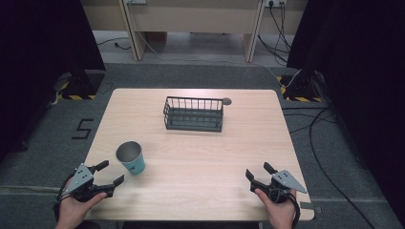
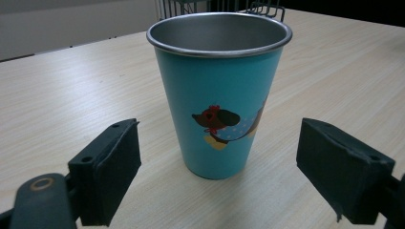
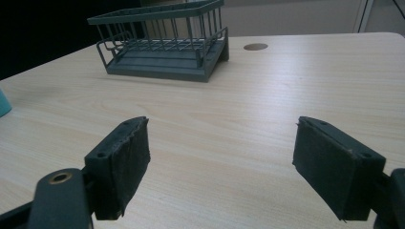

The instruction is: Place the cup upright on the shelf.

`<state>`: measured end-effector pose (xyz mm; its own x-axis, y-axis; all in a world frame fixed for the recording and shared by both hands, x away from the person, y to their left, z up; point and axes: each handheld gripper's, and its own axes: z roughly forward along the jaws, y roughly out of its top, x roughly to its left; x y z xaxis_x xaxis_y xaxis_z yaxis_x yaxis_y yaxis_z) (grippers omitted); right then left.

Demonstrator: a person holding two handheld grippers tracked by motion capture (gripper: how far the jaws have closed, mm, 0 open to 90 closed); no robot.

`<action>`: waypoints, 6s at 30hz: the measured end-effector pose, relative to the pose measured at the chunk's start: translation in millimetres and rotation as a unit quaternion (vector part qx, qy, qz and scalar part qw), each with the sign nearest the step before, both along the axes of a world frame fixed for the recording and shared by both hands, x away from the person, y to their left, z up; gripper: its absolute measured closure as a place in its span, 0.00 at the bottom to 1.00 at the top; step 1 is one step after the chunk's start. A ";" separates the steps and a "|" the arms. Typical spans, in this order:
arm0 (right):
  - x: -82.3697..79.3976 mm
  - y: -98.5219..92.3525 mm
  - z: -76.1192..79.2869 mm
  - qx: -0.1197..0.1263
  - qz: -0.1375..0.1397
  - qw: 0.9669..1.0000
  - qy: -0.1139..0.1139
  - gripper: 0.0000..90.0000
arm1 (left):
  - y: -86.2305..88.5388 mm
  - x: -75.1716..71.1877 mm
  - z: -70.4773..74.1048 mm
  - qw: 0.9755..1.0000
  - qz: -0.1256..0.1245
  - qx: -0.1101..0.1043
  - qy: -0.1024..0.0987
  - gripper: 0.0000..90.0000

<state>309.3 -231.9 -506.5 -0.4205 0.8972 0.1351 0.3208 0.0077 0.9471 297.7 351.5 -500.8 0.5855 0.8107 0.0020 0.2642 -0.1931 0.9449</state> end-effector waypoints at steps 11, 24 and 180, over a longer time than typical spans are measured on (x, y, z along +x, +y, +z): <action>0.6 1.4 -1.0 0.002 0.005 1.000 0.006 0.24 | -12.0 8.5 0.4 1.000 0.000 -0.009 0.009 0.16; 4.1 3.3 -2.6 0.005 0.006 1.000 0.014 0.24 | -21.7 26.8 -2.9 1.000 0.001 -0.006 0.023 0.16; 2.8 -3.3 -4.7 0.021 -0.011 1.000 0.009 0.29 | -117.5 144.6 72.6 0.995 -0.053 -0.032 -0.072 0.19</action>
